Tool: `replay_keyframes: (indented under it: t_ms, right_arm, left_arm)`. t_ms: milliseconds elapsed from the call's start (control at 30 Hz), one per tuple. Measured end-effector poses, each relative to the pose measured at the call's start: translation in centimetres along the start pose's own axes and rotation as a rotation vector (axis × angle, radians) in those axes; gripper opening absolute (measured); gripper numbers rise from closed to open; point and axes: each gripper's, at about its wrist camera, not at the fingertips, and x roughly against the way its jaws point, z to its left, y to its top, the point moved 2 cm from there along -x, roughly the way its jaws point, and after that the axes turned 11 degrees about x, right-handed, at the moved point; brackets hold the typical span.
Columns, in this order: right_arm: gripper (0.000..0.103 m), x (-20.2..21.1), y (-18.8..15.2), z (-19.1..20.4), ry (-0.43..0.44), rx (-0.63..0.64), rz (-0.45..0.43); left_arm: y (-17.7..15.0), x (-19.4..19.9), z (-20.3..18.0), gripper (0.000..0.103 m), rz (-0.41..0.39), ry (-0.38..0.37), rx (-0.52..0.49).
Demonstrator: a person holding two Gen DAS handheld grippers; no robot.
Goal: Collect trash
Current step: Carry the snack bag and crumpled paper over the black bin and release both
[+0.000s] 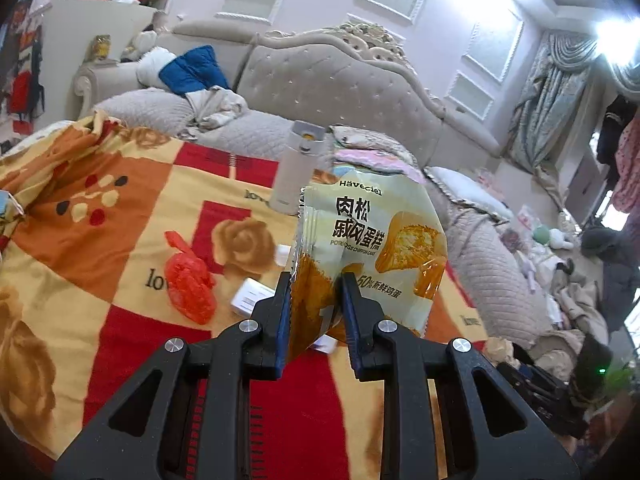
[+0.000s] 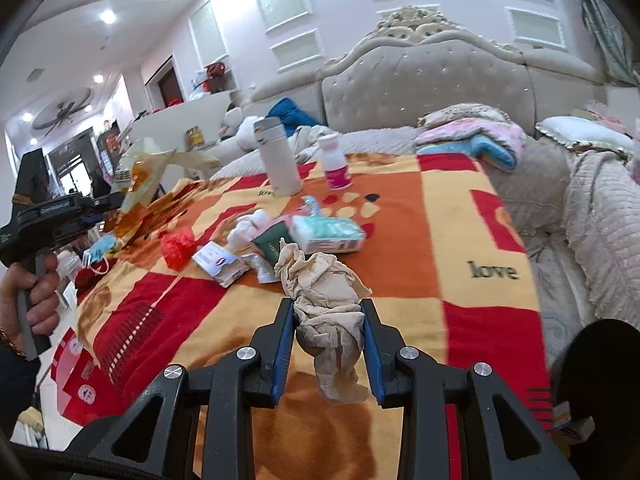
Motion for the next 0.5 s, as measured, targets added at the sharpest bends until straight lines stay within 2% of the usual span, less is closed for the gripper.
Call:
replay_keyframes:
  t_ms: [133,167,300,500]
  right_arm:
    - [0.03,1.1,-0.1,-0.9,-0.011,-0.02,-0.018]
    - [0.03,1.5,-0.1,-1.1,-0.009,-0.026,-0.026]
    - [0.03,2.0,0.1,-1.2,-0.008,-0.028,-0.045]
    - [0.03,2.7,0.3,-2.3,-0.023,-0.052,-0.073]
  left_arm:
    - [1.1,0.6,0.7,0.021,0.058,-0.089,0.039]
    - [1.4,0.4,1.1,0.021,0.096,-0.118,0.051]
    - [2.2,0.7,2.3,0.021,0.136,-0.154,0.089]
    - [1.9,1.7,0.8,0.021,0.071,-0.104,0.079]
